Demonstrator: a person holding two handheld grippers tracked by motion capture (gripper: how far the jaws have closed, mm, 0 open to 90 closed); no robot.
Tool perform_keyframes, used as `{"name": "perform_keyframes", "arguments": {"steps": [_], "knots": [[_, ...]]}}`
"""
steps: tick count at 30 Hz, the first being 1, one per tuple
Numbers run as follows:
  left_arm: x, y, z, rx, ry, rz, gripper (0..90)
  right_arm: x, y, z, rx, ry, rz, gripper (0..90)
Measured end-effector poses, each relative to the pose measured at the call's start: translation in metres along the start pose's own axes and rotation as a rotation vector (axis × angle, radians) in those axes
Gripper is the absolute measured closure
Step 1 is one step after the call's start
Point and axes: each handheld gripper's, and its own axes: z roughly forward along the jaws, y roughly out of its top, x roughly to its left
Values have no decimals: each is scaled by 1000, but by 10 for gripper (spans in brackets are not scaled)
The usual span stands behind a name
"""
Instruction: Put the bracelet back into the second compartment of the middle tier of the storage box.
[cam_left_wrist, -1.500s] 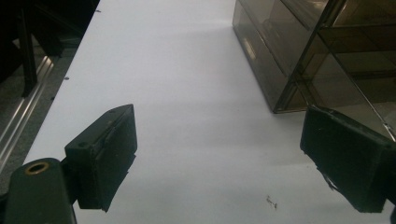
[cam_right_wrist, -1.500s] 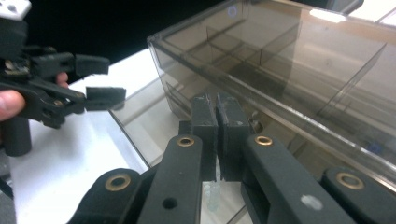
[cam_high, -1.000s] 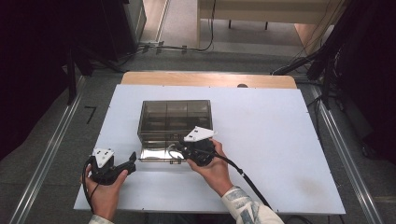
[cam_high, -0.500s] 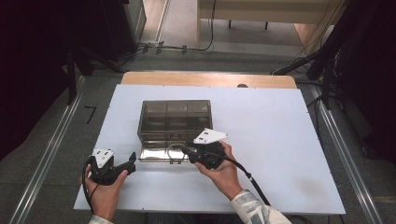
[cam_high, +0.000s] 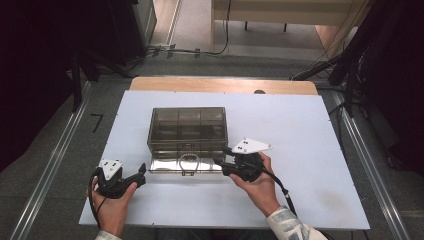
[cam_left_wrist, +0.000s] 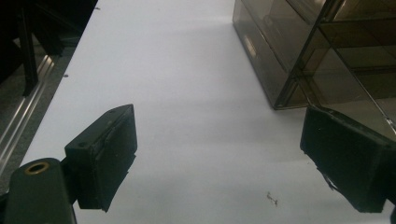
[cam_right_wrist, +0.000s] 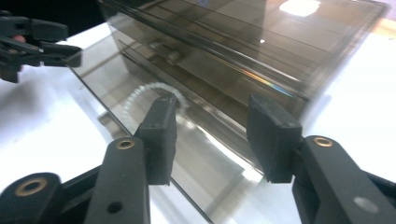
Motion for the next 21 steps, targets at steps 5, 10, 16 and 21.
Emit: {"name": "perform_keyframes", "arguments": {"steps": [5, 10, 16, 21], "knots": [[-1, 0, 0, 2, 2, 3, 118, -13, -9, -13, 5, -32, 16, 469], [-1, 0, 0, 3, 1, 2, 118, -28, -20, -24, 16, -66, 35, 449], [-1, -1, 1, 3, -5, 4, 118, -45, -34, -39, 38, -104, 57, 401], [-2, -1, 0, 2, -2, 4, 118, -63, -51, -54, 64, -157, 84, 385]]}}
